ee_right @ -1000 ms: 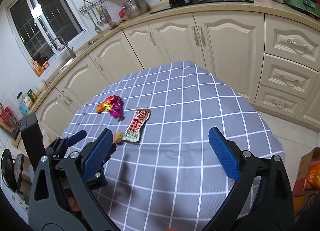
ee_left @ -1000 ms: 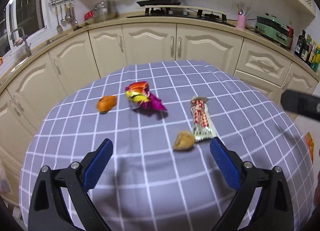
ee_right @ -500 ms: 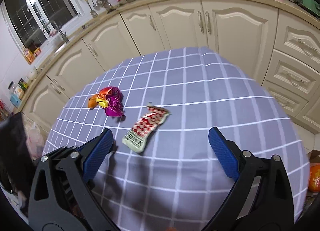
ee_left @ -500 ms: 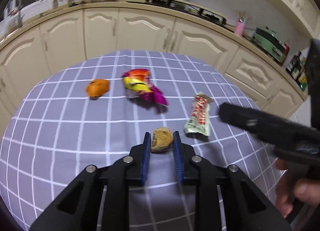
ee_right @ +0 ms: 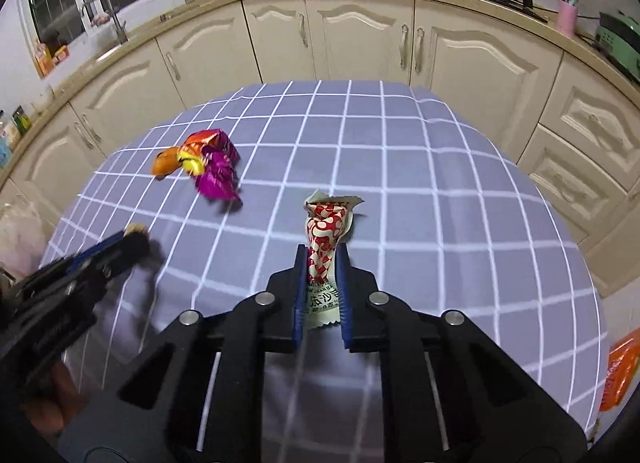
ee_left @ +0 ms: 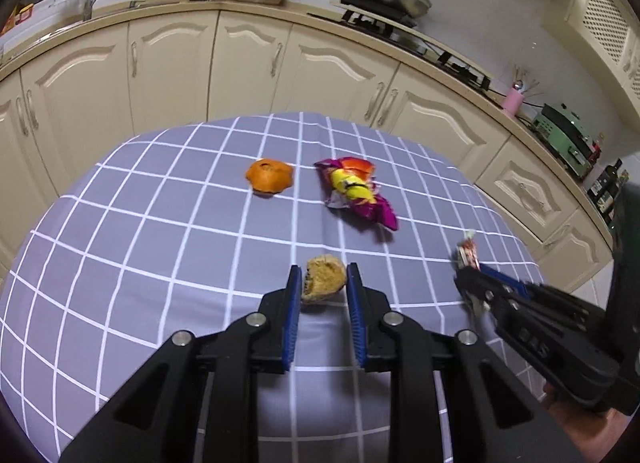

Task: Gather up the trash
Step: 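Carry the bread piece and candy wrapper over the blue bin with both tools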

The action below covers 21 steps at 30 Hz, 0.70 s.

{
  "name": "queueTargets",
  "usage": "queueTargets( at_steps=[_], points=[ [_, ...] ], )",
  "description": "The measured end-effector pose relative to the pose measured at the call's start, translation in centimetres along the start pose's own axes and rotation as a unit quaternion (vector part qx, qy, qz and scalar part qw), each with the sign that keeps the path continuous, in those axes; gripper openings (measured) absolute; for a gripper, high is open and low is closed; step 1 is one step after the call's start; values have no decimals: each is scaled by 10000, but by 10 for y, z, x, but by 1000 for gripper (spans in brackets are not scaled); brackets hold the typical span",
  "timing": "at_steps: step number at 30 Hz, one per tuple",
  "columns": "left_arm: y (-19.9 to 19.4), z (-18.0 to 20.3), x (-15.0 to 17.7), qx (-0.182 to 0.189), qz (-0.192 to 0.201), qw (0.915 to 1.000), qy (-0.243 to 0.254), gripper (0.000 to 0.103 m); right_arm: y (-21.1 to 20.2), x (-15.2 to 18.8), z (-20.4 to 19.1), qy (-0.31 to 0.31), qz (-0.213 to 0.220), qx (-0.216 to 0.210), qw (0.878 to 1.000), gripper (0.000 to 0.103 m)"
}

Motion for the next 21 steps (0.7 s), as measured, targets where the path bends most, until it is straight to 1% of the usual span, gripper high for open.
queueTargets(
  at_steps=[3,4,6,7,8,9,12,15,21],
  points=[
    [-1,11,1,94,38,9998,159,21,-20,11,10,73,121,-64,9999,14],
    [-1,17,2,115,64,9996,252,21,-33,16,18,154,186,-138,9996,14],
    [-2,27,3,120,116,9989,438,21,-52,23,29,203,338,-132,9991,14],
    [-4,35,4,186,155,9982,555,21,-59,25,33,234,392,-158,9988,14],
    [-7,42,6,351,197,9972,625,21,-69,29,38,283,443,-204,9984,14],
    [-10,46,8,440,223,9965,673,21,-79,32,43,309,494,-216,9981,14],
    [-23,66,19,558,361,9947,788,21,-112,44,61,396,663,-302,9966,14],
    [-41,91,34,662,456,9927,898,21,-133,54,76,438,787,-272,9956,14],
    [-71,144,58,896,584,9874,1170,21,-170,72,108,694,1027,-456,9912,14]
  ],
)
Point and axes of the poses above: each gripper's, at about its wrist camera, not at the fingertips, and y roughly the way its jaws point, z to its right, x to its underside, the point moved 3 cm from there along y, roughly the way its jaws point, and after that the axes turned 12 degrees about x, right-handed, at the moved point
